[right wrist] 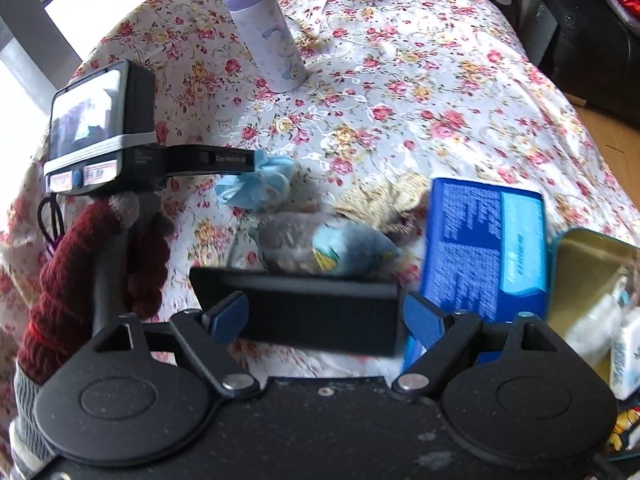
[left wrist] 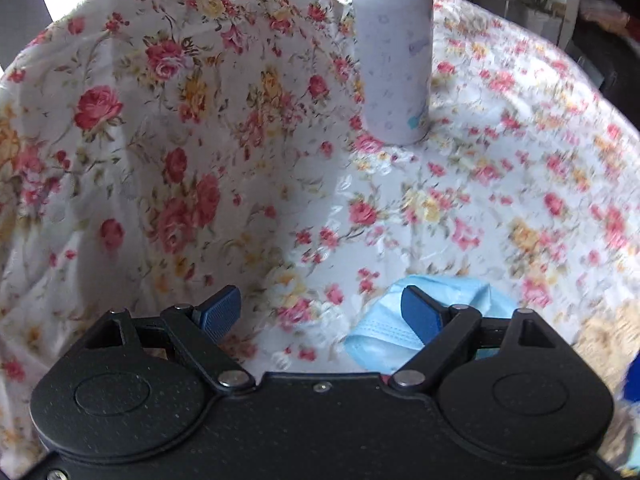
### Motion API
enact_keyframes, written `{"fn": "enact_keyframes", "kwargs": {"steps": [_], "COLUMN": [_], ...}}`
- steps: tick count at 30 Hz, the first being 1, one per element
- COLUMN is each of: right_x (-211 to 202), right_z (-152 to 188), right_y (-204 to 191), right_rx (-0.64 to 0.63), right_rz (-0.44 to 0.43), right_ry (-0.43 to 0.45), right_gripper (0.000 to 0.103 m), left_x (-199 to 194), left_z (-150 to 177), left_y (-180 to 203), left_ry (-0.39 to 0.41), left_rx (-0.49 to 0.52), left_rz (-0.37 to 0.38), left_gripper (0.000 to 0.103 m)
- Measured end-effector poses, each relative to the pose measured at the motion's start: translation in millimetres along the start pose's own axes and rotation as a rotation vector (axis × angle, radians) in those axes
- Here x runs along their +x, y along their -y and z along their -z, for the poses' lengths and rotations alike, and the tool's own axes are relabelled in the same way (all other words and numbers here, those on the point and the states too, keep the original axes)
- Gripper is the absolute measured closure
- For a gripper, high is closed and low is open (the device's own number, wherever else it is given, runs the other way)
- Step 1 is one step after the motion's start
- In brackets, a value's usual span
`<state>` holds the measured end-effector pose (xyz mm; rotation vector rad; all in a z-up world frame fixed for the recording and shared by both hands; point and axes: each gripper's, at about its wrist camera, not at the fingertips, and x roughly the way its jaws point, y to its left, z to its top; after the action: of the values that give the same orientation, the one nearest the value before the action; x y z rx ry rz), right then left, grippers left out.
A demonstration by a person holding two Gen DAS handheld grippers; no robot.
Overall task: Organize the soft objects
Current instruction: 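Move left tool to the blue face mask while right tool approaches the sachet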
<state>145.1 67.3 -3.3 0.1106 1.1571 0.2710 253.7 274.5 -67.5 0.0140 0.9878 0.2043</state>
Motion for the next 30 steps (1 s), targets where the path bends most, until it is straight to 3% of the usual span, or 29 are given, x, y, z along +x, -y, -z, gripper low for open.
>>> {"fn": "enact_keyframes", "kwargs": {"steps": [7,17,22,30], "right_x": [24.9,58.7,64.9,76.5], "right_z": [-19.6,-34.4,-51.0,-85.7], "right_y": [-10.9,-20.7,-21.0,-0.9], "right_rx": [-0.018,-0.046,-0.049,0.049], "right_rz": [-0.002,0.009,-0.01,-0.05], "right_ry": [-0.01,-0.044,0.007,0.043], "right_gripper": [0.018,0.015,0.015,0.016], "left_x": [3.7,13.9,15.5,17.7], "left_z": [-2.3,-5.3,-4.6,-4.6], "left_y": [2.9,-12.9,-13.7,-12.8], "left_ry": [0.009,-0.032,-0.034,-0.032], "left_rx": [0.022,-0.051,-0.056,-0.053], "left_rz": [-0.013,-0.014,-0.018,-0.022], "left_gripper": [0.019,0.019,0.019,0.019]}}
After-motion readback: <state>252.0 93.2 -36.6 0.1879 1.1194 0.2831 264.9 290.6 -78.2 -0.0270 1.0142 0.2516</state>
